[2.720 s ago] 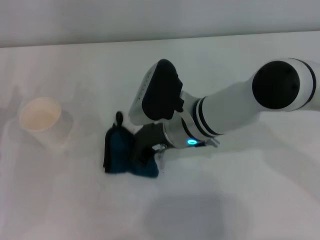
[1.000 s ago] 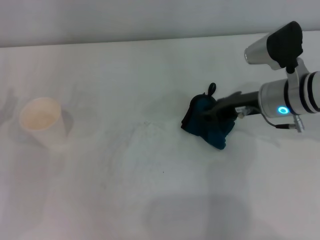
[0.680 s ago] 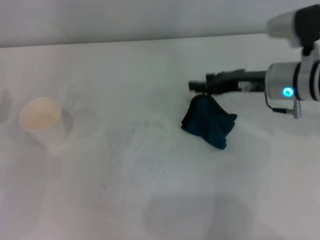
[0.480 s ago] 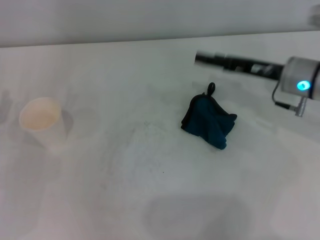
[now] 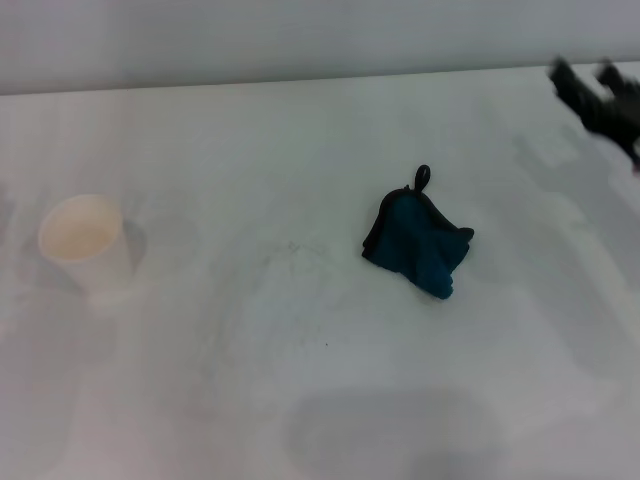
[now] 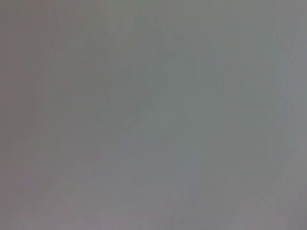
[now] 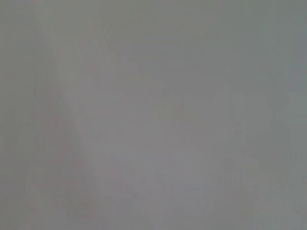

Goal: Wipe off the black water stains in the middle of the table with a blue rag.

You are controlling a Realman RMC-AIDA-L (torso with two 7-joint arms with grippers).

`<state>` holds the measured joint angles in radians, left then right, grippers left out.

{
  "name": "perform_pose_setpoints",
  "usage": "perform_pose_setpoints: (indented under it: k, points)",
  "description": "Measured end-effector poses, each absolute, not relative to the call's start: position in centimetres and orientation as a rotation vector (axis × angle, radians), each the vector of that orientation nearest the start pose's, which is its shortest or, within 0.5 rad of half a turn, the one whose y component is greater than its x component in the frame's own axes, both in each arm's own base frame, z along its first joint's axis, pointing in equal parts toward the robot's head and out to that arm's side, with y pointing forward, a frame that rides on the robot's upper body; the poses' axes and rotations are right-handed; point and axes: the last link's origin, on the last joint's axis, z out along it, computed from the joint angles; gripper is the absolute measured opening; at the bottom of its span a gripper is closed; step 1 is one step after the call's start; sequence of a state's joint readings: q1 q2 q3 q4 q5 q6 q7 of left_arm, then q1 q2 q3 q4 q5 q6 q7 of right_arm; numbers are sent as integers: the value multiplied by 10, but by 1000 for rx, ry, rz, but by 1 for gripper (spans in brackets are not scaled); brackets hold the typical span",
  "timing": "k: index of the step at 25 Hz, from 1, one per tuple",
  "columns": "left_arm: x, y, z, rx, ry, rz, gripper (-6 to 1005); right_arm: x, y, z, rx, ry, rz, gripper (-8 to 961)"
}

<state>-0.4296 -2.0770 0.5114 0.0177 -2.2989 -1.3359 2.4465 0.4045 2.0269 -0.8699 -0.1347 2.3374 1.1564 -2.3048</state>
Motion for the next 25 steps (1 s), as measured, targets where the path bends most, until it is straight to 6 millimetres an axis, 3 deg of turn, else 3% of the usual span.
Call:
perform_pose_setpoints:
  k: [3,7,16,25]
  points:
    - [-356,312,29,-1350,-839,-1066,891,385,310,15,-1539,910,772,867]
    - [-360,308,28,-1343,-850,-1053,892,396,295,11,-1463,898,698,866]
    - [-367,307,26,-1336,-887,-1017,891,396,291,11,-1465,891,707,864]
    - [-373,305,18,-1348,-929,-956,891,397,275,28,-1443,798,762,862]
